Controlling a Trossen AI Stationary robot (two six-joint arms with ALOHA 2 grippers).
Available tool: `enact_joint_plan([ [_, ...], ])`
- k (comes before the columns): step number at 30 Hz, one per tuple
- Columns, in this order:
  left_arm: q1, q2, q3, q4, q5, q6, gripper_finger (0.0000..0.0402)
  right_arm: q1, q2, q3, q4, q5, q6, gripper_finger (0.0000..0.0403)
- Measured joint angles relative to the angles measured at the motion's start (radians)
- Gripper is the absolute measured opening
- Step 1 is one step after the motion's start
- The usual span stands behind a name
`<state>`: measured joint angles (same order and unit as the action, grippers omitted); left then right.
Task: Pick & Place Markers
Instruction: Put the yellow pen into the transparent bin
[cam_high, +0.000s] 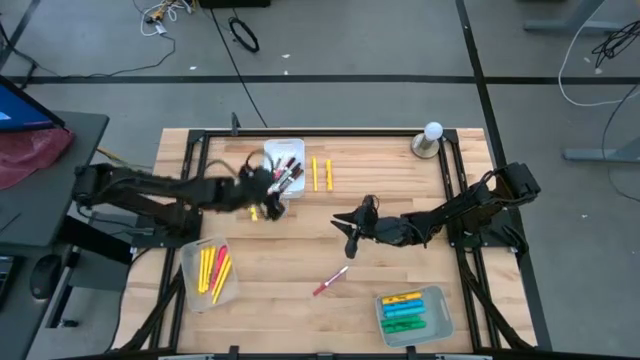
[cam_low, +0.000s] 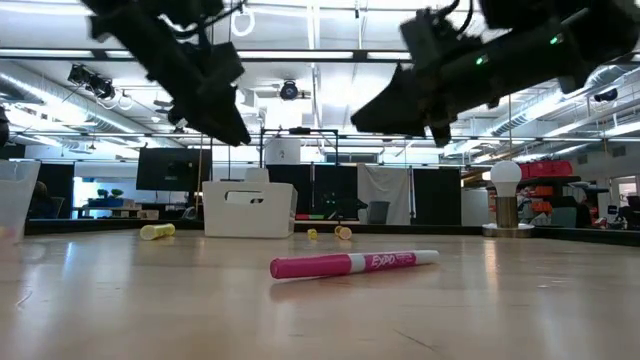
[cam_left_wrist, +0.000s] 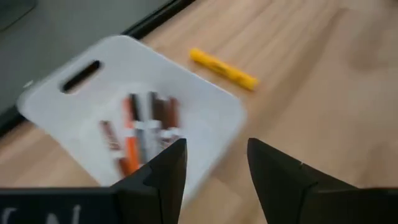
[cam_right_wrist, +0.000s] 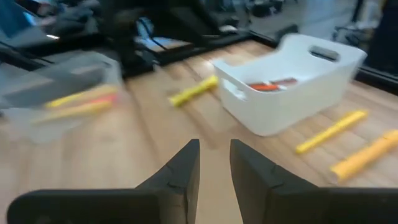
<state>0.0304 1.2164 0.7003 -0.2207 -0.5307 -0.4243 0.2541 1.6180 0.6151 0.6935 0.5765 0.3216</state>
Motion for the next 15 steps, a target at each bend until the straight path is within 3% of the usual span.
enact_joint_plan([
  [7,-0.226,0.009,-0.177,0.354,-0.119,-0.078,0.0177,-0.117,0.088,0.147,-0.242,-0.051,-0.054,0.0107],
  [15,-0.298,0.014,-0.198,0.41,-0.191,-0.08,0.0177,-0.277,0.356,0.393,-0.418,-0.063,-0.117,0.0177],
])
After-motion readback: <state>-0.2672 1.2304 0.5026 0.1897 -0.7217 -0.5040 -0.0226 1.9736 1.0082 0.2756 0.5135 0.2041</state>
